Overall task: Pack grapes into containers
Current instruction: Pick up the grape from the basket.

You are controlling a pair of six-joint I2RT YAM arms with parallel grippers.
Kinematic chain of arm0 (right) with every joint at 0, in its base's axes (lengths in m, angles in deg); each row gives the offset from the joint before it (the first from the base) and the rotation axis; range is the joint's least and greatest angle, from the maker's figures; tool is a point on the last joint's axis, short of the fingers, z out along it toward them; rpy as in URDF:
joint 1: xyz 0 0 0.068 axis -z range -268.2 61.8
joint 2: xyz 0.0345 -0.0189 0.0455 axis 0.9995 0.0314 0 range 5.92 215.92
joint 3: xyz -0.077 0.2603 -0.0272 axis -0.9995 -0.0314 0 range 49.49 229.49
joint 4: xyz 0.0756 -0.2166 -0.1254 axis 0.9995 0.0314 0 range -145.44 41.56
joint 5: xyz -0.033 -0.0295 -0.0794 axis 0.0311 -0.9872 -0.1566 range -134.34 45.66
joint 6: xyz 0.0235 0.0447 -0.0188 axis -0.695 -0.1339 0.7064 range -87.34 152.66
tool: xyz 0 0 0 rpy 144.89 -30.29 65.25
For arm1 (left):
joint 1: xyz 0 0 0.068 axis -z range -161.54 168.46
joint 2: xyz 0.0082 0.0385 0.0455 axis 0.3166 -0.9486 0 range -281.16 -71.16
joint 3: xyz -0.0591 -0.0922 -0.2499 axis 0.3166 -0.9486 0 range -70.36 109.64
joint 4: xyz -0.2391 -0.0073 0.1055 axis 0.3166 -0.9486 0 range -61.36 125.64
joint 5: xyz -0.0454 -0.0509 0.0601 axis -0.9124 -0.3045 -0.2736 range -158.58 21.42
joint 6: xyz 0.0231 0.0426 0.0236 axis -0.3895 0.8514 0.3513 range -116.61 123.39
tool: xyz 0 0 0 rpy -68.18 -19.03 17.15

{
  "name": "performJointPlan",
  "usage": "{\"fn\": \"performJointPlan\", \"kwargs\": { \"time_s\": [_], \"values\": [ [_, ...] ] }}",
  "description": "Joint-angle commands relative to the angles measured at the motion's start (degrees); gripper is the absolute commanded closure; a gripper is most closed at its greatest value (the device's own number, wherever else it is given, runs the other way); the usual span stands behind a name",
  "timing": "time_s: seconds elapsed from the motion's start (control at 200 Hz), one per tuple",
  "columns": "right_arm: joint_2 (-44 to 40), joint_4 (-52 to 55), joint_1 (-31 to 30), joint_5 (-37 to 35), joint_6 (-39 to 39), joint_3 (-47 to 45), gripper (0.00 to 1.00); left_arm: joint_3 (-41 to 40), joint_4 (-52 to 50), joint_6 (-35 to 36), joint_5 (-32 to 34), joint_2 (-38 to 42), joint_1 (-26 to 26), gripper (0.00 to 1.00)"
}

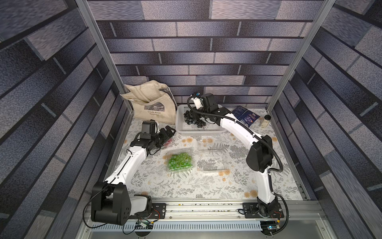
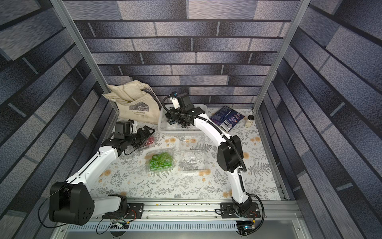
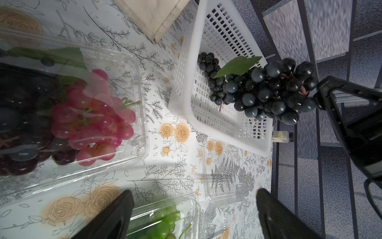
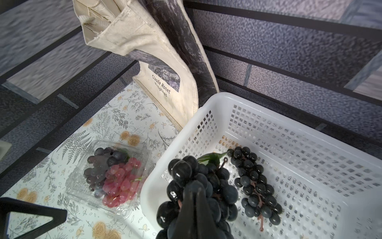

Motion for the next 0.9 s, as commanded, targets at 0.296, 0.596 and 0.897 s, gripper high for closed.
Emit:
{"fn": "performJointPlan", "kwargs": {
  "time_s": [0.296, 0.596, 0.897],
  "values": [
    [-23.2, -1.6, 0.1, -0.8, -0.5, -19.9, 1.0, -0.3, -4.2, 1.5, 2.7, 5.9, 5.9, 0.04],
    [-38.9, 0.6, -3.1, -4.1, 0.1, -36.8, 1.0, -1.7, -5.5, 1.3, 6.5, 9.5, 11.3, 0.04],
    [-49.2, 1.3, -5.8, -6.7, -2.6, -50.2, 1.0, -3.4, -4.9, 0.4, 9.4, 10.9, 16.0, 0.04]
  ]
}}
